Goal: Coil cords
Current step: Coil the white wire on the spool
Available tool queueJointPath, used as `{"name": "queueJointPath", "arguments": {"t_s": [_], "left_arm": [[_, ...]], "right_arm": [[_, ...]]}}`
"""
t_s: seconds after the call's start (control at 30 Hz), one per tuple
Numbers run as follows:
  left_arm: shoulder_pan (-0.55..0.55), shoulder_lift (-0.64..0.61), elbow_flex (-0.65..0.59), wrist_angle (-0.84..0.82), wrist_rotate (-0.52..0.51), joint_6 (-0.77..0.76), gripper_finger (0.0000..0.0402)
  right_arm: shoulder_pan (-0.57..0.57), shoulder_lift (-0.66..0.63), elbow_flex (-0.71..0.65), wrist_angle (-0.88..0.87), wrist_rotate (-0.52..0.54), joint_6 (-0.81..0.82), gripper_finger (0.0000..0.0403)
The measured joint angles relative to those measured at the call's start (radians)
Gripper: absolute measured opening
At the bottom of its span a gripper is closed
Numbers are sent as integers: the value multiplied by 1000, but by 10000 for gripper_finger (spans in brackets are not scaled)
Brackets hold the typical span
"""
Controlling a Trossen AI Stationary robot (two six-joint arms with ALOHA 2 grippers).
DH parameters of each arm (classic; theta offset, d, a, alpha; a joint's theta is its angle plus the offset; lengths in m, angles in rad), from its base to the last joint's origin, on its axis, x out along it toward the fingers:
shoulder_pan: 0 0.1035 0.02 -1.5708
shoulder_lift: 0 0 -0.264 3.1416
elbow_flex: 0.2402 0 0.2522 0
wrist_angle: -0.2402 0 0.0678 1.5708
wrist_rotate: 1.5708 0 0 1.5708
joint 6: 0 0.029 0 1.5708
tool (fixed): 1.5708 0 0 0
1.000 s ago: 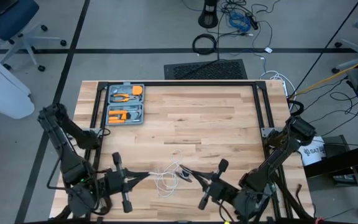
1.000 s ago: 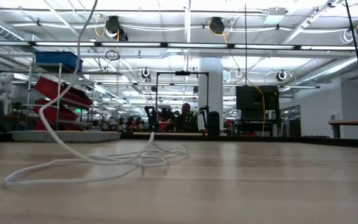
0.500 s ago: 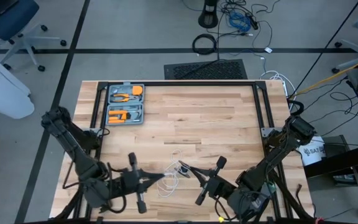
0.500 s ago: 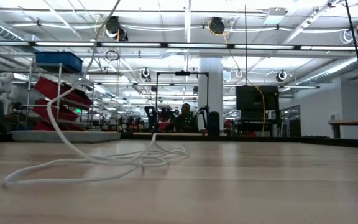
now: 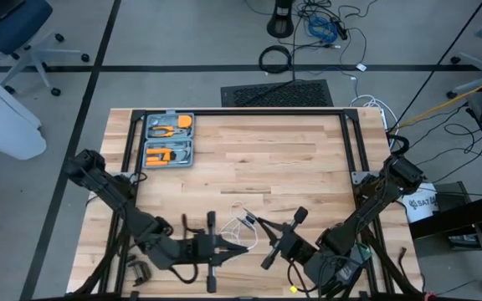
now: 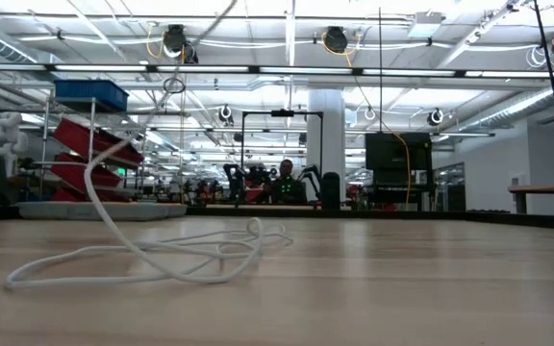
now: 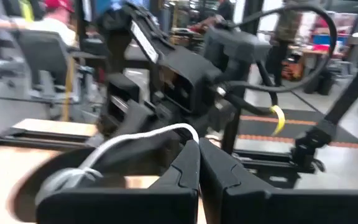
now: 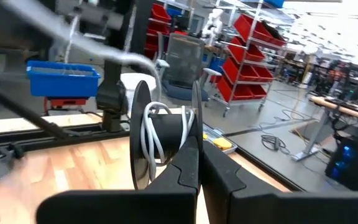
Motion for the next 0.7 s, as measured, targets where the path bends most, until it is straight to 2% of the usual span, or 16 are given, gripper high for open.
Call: {"name": "queueJointPath", "arguments": {"t_s": [0.37, 0.7], "left_arm": [[52, 72, 0, -6, 107, -42, 2], [76, 92, 0, -88, 133, -95, 2]], "right_arm": [[12, 0, 0, 26, 30, -1, 0], [61, 0, 0, 183, 30, -155, 0]]}}
